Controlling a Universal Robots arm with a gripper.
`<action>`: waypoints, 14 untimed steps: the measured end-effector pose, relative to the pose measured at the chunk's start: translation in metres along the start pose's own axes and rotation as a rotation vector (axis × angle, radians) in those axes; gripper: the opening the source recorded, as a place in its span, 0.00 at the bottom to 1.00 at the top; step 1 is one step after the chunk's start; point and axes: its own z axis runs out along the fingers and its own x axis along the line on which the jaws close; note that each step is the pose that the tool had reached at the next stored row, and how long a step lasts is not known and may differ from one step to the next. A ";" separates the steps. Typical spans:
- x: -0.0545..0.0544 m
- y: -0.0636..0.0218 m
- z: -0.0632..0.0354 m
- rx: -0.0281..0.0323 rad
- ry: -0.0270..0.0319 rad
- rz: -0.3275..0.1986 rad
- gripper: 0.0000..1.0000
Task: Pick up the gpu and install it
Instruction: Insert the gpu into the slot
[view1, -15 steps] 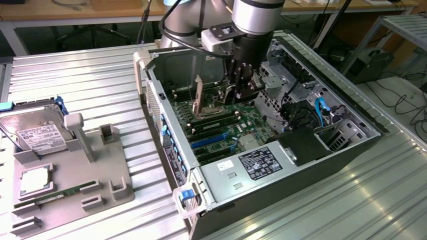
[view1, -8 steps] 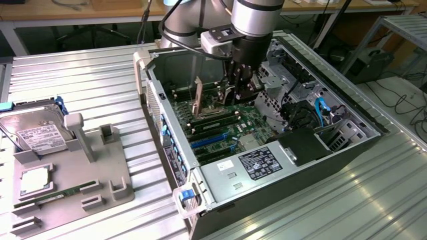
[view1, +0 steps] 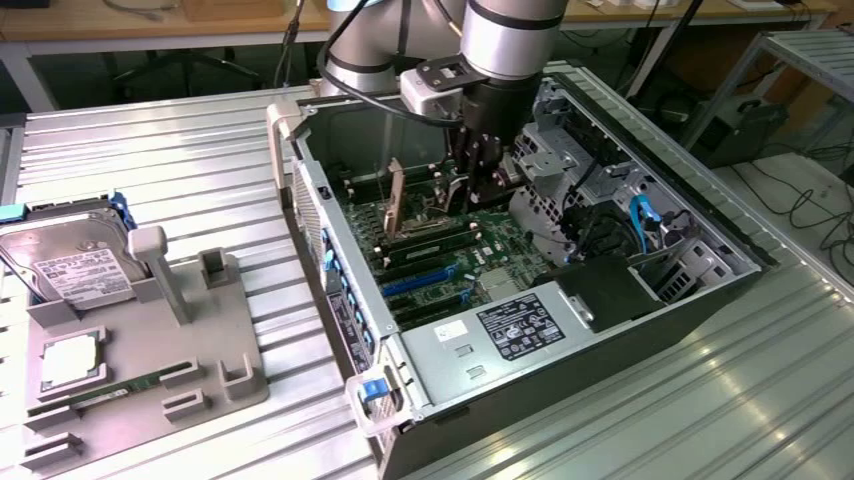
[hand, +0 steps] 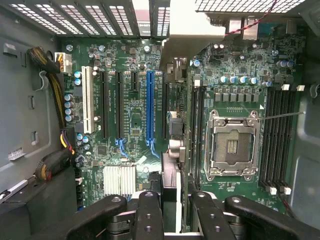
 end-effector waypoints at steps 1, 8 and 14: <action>0.000 0.0002 0.0016 0.0015 0.0003 0.004 0.28; 0.000 0.0026 0.0066 0.0037 0.0024 0.029 0.28; 0.006 0.0062 0.0091 0.0028 0.0024 0.029 0.28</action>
